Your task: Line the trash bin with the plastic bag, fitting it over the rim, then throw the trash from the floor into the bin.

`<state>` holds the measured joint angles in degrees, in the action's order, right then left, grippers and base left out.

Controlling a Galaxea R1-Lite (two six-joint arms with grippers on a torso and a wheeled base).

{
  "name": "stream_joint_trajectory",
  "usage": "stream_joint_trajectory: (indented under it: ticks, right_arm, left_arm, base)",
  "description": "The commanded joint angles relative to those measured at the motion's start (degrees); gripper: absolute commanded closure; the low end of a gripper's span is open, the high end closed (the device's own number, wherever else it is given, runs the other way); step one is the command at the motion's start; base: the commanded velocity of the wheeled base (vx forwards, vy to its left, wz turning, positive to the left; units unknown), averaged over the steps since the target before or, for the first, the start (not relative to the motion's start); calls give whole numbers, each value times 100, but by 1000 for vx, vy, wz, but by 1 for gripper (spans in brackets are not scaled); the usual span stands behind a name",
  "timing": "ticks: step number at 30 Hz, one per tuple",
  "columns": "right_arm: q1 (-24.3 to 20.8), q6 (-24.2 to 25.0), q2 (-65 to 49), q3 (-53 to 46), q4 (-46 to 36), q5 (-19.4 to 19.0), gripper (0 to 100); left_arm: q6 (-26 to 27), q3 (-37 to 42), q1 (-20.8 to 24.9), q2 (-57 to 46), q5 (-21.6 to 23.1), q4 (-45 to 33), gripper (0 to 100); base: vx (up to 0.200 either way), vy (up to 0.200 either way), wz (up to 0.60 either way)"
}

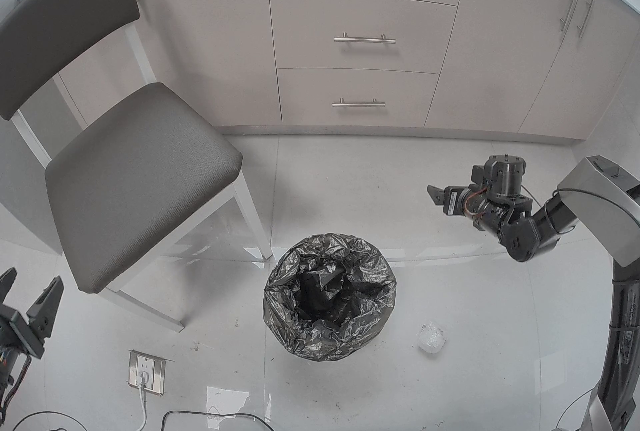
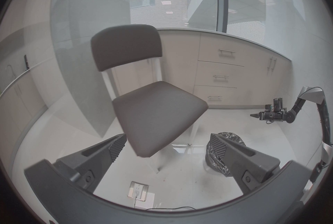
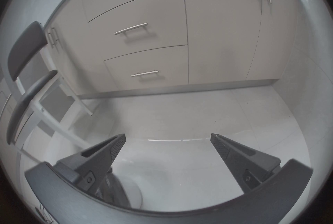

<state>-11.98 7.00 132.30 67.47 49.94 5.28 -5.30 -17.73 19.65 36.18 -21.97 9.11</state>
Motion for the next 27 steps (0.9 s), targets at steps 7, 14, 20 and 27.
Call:
stream_joint_trajectory:
  ticks: [7, 14, 20, 27]
  right_arm:
    - [715, -93, 2230, 4063, -1883, 193, 0]
    - [627, -172, 2766, 4529, -1997, 202, 0]
    - [671, -506, 3469, 4712, -2639, 210, 0]
    - [636, -682, 4531, 4712, -4335, 210, 0]
  left_arm:
    - [-32, 481, -1824, -2484, -53, -1719, 0]
    - [82, 1377, -1921, -3337, -53, -1561, 0]
    - [319, 1570, -1904, -3451, 149, -1139, 0]
    - [768, 1553, -1930, -3548, 1291, -1139, 0]
  base:
    - [0, 0, 0]
    - [0, 0, 0]
    - [0, 0, 0]
    - [0, 0, 0]
